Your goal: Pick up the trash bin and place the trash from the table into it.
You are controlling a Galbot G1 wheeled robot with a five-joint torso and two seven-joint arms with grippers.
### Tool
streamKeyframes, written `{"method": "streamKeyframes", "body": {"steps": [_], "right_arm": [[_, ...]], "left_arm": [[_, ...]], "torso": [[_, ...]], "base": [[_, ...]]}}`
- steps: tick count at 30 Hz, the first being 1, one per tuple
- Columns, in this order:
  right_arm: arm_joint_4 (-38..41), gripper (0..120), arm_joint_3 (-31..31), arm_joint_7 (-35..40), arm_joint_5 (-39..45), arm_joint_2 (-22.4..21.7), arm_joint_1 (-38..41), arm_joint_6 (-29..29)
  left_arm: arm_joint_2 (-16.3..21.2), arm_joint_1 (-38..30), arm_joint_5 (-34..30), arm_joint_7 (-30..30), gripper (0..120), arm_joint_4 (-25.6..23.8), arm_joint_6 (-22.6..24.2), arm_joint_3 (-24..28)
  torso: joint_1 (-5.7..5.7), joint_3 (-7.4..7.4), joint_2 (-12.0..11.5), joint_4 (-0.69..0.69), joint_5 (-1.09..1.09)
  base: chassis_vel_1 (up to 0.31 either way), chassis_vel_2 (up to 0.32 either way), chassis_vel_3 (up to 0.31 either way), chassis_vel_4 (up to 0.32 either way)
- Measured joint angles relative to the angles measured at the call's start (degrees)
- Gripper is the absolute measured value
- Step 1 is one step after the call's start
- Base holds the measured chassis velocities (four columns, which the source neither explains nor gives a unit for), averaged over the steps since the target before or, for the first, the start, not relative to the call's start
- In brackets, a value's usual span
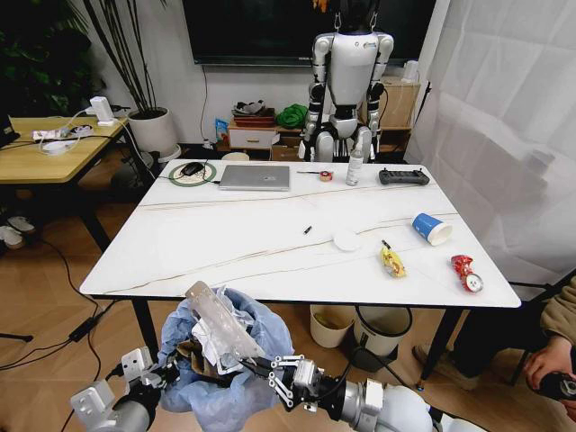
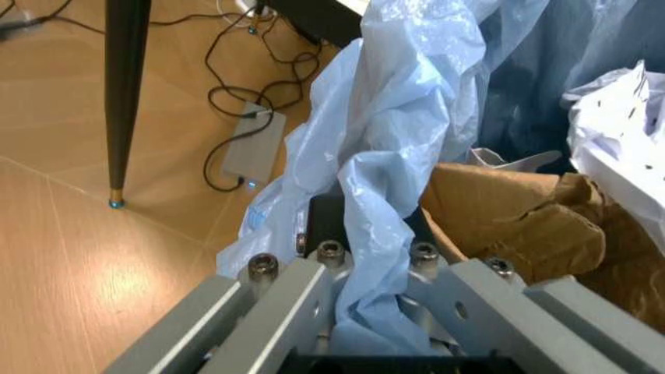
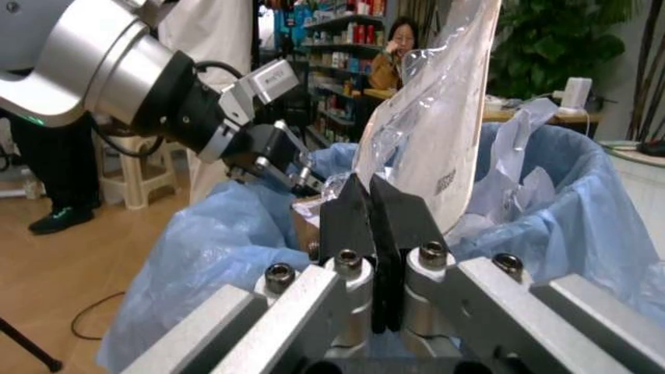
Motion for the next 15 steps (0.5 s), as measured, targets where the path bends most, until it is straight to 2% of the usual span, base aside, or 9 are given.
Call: {"method": "streamKeyframes", "body": {"steps": [14,15], "right_arm": [[-0.7,0,1.6,-0.1,2.4,1.1,-0.7,0.2],[-0.7,4,1.7,-0.3,2.7,1.1,-0.8,0.2]], "left_arm": [[0.5,-0.3,0.4,0.2,0,-0.3,0.1,0.0],[0.5,-0.4,0.4,0.2,0,-0.3,0.1,0.0]], "torso": [[0.0,0.0,0.0,0.0,-0.01],[0.0,0.0,0.0,0.0,0.0]], "base": [[0.0,0.0,0.0,0.0],[0.0,0.0,0.0,0.0]]}}
